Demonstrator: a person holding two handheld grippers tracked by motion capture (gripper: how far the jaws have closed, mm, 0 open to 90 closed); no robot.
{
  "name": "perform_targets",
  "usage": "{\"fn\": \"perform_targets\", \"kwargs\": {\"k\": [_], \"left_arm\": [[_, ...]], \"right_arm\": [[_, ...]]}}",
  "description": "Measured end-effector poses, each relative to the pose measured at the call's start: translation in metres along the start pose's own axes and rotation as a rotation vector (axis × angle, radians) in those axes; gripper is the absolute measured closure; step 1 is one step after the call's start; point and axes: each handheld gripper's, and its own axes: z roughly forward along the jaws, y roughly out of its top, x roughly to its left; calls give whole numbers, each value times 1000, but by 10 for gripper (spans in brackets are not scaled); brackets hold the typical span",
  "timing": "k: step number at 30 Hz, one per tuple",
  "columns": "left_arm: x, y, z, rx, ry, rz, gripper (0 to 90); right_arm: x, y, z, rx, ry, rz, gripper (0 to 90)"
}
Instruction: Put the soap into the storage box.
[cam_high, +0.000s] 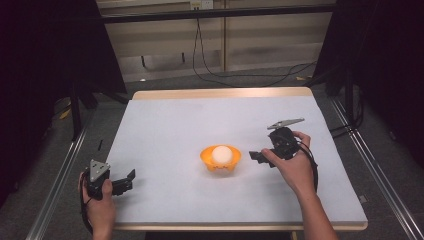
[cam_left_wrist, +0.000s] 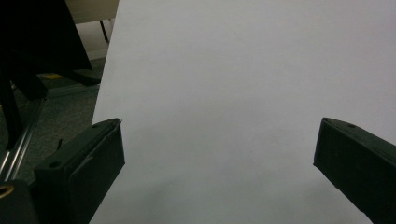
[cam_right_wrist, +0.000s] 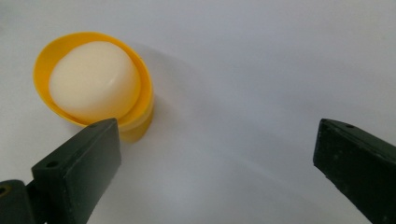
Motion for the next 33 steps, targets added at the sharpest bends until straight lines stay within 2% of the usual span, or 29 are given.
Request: {"fn": "perform_targets", "kwargs": {"k": [9, 19, 26, 33], "left_arm": [[0, 0, 0, 1, -1, 0, 17], [1, 0, -1, -5, -6, 0, 18], [0, 0, 0, -3, -4, -5, 19], [1, 0, 0, -2, -3, -5, 19]], "right_arm": [[-19, -21, -9, -18, -14, 21, 0], [-36, -43, -23, -31, -69, 44, 0], [-53, -60, -36, -53, -94, 76, 1], [-63, -73, -42, -68, -108, 99, 2]]}}
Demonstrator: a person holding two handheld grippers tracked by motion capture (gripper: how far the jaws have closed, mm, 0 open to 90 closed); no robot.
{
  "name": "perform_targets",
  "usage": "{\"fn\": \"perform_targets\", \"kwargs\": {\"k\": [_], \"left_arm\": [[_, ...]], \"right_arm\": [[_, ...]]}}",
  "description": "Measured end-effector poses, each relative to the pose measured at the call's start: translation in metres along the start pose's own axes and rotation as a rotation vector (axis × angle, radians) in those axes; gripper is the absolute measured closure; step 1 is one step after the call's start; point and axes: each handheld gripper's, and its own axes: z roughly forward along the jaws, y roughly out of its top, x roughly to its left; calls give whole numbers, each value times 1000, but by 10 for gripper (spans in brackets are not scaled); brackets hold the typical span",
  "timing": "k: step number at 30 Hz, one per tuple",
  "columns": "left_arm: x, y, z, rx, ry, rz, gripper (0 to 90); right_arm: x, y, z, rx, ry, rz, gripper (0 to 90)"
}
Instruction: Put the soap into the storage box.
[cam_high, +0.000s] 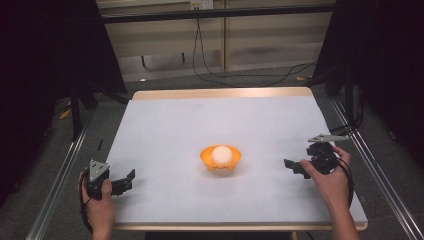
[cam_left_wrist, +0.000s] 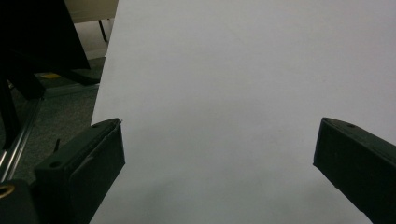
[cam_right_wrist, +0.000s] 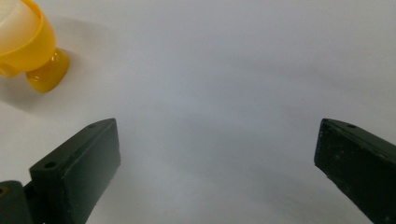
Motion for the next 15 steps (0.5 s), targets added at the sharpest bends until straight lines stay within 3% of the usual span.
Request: {"fn": "perform_targets", "kwargs": {"k": [9, 15], "left_arm": [[0, 0, 0, 3, 2, 2, 19], [2, 0, 0, 0, -7, -9, 22]], "right_arm": [[-16, -20, -3, 2, -19, 24, 2], [-26, -27, -11, -27, -35, 37, 2]]}}
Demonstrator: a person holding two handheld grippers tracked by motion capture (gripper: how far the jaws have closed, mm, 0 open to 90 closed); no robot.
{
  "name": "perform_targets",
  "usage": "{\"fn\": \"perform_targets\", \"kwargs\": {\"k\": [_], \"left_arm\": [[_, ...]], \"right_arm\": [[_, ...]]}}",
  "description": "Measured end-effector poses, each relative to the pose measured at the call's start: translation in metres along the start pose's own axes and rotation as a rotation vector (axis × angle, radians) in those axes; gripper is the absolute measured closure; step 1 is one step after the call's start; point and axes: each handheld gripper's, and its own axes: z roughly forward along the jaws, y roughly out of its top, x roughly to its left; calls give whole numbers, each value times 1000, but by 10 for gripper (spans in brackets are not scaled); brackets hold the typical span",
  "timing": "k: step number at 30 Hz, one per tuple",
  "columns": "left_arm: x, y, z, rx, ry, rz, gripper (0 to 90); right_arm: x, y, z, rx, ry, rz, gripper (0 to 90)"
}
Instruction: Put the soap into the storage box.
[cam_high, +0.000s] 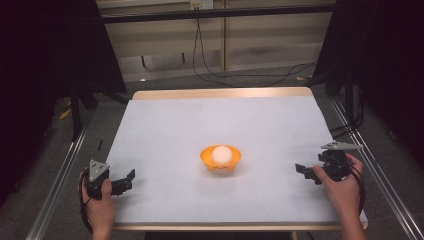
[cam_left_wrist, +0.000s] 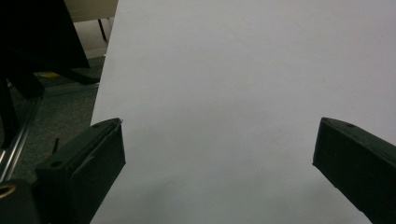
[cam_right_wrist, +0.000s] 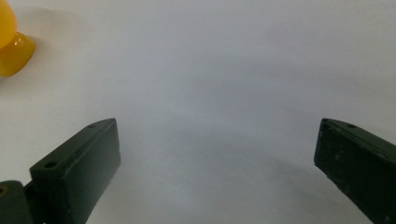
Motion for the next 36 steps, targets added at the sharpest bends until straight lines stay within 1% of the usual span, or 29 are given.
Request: {"fn": "perform_targets", "kwargs": {"k": [2, 4, 5, 10, 16, 19, 22, 24, 25, 26, 29, 32, 33, 36], "left_arm": [[1, 0, 0, -2, -1, -9, 23], [1, 0, -1, -3, -2, -9, 23], [1, 0, 0, -3, -2, -8, 23], [1, 0, -1, -5, -5, -10, 23], [2, 0, -1, -12, -16, -25, 23], [3, 0, -1, -7, -15, -20, 23], [3, -1, -1, -16, -18, -30, 23], [4, -1, -2, -24, -26, -43, 21], [5, -1, -2, -22, -25, -42, 21], [5, -1, -2, -31, -32, -56, 21], [5, -1, -2, -29, -33, -55, 21], [6, -1, -2, -24, -31, -49, 21], [5, -1, -2, -33, -32, -62, 21], [6, -1, -2, -33, -37, -62, 21]], "right_arm": [[-4, -3, -3, -5, -3, 7, 2], [-8, -7, -6, -10, -2, 11, 0], [-11, -10, -7, -13, -12, 12, 0], [-23, -22, -13, -26, -50, 49, 0], [-35, -35, -23, -45, -65, 54, 0], [-41, -41, -27, -60, -64, 66, 0], [-44, -45, -32, -66, -70, 75, 0], [-47, -48, -36, -71, -76, 74, 0], [-47, -48, -36, -71, -76, 74, 0], [-47, -49, -38, -71, -79, 72, 0], [-51, -55, -42, -74, -84, 76, 0], [-55, -61, -48, -101, -77, 90, 0], [-55, -62, -49, -108, -74, 94, 0], [-53, -64, -51, -116, -70, 85, 0]]}}
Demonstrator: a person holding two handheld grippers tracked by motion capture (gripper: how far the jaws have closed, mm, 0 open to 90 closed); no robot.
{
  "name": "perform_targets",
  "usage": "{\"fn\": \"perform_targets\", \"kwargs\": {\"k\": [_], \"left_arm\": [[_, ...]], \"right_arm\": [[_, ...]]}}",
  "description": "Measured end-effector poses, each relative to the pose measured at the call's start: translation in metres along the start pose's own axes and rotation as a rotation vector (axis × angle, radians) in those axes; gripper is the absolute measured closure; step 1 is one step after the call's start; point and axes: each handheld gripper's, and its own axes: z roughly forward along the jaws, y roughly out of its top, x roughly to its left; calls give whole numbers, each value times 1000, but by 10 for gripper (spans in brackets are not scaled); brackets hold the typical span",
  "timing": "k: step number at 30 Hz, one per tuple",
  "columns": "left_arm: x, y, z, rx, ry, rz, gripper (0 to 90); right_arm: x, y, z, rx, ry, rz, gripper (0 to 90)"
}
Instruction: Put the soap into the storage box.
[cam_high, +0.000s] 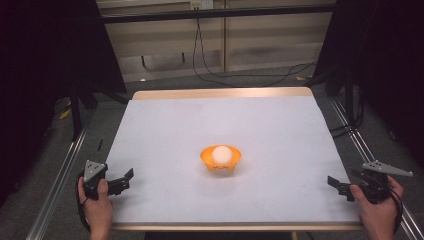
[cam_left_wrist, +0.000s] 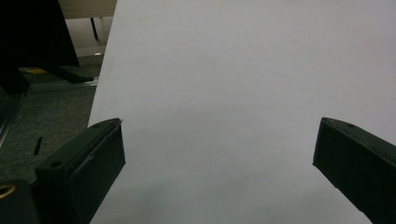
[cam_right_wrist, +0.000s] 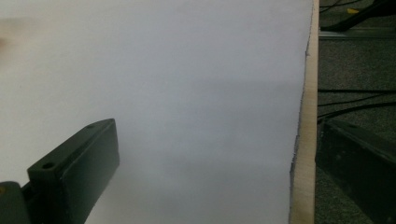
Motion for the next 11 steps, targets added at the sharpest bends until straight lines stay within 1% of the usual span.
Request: {"fn": "perform_targets", "kwargs": {"k": [2, 5, 7, 9, 11], "left_arm": [[0, 0, 0, 1, 0, 0, 21], [0, 0, 0, 2, -1, 2, 21], [0, 0, -1, 4, -10, 8, 21], [0, 0, -1, -6, -17, 7, 20], [0, 0, -1, -6, -14, 10, 20]], "right_arm": [[1, -1, 0, -10, -5, -6, 0], [1, -2, -1, -22, -7, -3, 0], [1, -3, -2, -32, -6, -4, 0], [2, -4, -3, -40, -4, 0, 0], [2, -4, -3, -46, -4, -3, 0]]}}
